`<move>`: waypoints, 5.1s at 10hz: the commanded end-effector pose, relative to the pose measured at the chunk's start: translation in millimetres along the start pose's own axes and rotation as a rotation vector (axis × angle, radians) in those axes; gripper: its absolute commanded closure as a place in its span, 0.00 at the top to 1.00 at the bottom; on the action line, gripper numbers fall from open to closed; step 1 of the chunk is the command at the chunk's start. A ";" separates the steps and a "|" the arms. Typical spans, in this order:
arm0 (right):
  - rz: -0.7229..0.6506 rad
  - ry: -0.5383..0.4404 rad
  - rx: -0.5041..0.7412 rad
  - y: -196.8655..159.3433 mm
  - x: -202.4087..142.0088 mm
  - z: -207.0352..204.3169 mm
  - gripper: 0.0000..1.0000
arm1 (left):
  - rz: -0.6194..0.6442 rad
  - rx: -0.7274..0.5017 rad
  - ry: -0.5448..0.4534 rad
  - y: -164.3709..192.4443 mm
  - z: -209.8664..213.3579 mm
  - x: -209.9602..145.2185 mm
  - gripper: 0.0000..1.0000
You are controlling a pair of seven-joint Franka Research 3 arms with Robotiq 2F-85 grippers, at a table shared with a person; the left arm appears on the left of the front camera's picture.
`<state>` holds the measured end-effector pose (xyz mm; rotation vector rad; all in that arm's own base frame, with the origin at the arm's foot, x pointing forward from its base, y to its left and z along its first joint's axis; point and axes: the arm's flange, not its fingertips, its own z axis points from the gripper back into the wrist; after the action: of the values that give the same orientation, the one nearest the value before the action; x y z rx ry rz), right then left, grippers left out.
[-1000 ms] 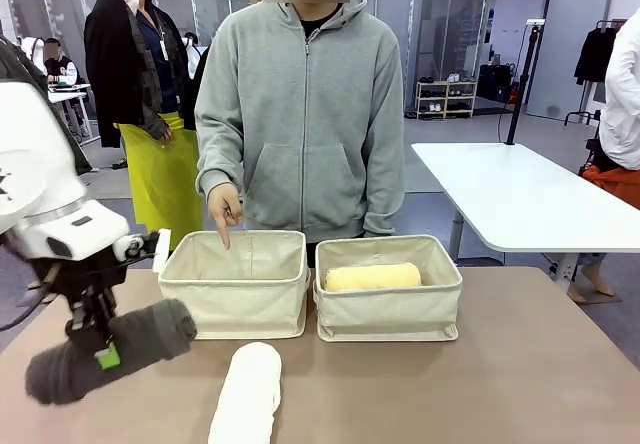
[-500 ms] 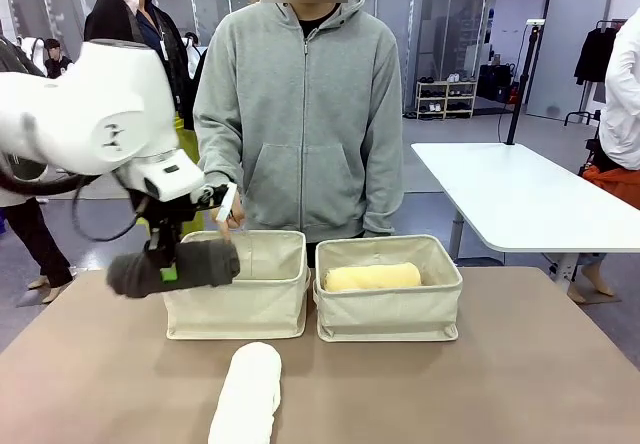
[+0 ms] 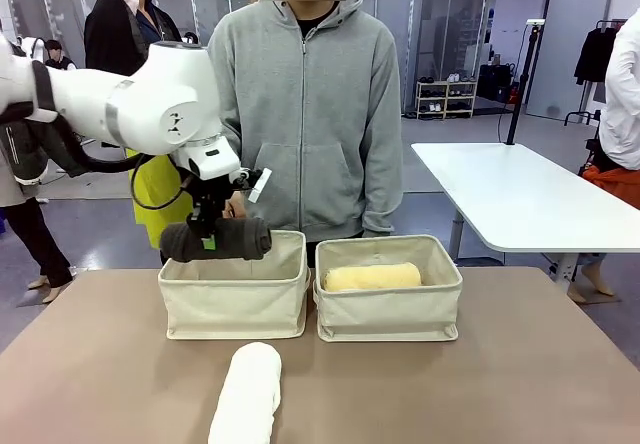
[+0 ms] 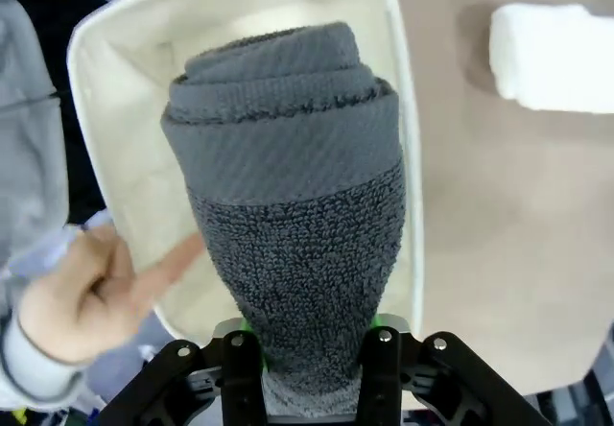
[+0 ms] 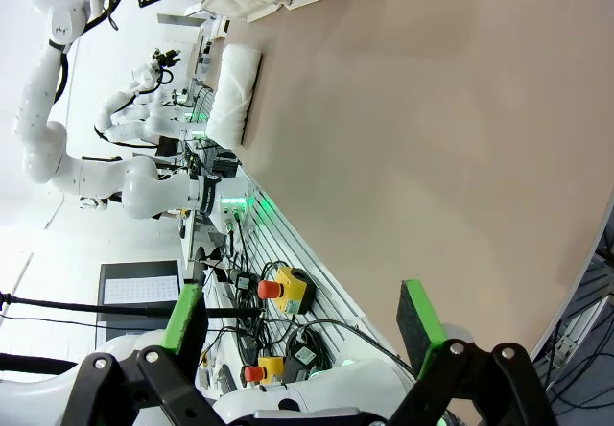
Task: Divide the towels into two baskets.
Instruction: Pick up one hotel-folded towel from the bottom of the table and place it in the Fabric basket indicated by the person.
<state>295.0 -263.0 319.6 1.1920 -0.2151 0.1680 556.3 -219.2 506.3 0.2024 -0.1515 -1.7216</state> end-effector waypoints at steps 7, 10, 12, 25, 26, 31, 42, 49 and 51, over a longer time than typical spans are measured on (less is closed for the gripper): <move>-0.006 0.006 -0.014 3.5 -3.4 0.0 1.00 | 0.037 -0.030 0.053 65.5 -74.4 7.5 0.49; -0.006 0.006 -0.014 3.5 -3.4 0.0 1.00 | 0.083 -0.028 0.044 73.4 -85.2 8.4 0.95; -0.006 0.006 -0.014 3.5 -3.4 0.0 1.00 | 0.088 -0.041 0.018 72.5 -86.9 9.0 1.00; -0.006 0.006 -0.014 3.5 -3.4 0.0 1.00 | 0.090 -0.042 0.021 66.3 -87.1 14.3 1.00; -0.006 0.006 -0.014 3.5 -3.4 0.0 1.00 | 0.141 -0.058 -0.047 66.6 -56.6 6.4 1.00; -0.006 0.006 -0.014 3.5 -3.4 0.0 1.00 | 0.448 -0.298 -0.397 -25.5 30.7 -77.6 1.00; -0.006 0.006 -0.014 3.5 -3.4 0.0 1.00 | 1.287 -0.683 -1.138 -306.4 -95.0 -324.2 1.00; -0.006 0.006 -0.014 3.5 -3.4 0.0 1.00 | 1.385 -0.703 -1.145 -348.5 -121.3 -332.2 1.00; -0.006 0.006 -0.014 3.5 -3.4 0.0 1.00 | 1.385 -0.703 -1.145 -348.5 -121.3 -332.2 1.00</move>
<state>294.5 -263.5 319.8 1.1914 -0.2162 0.1668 299.1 164.4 325.1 -1.1749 -0.3744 -0.2351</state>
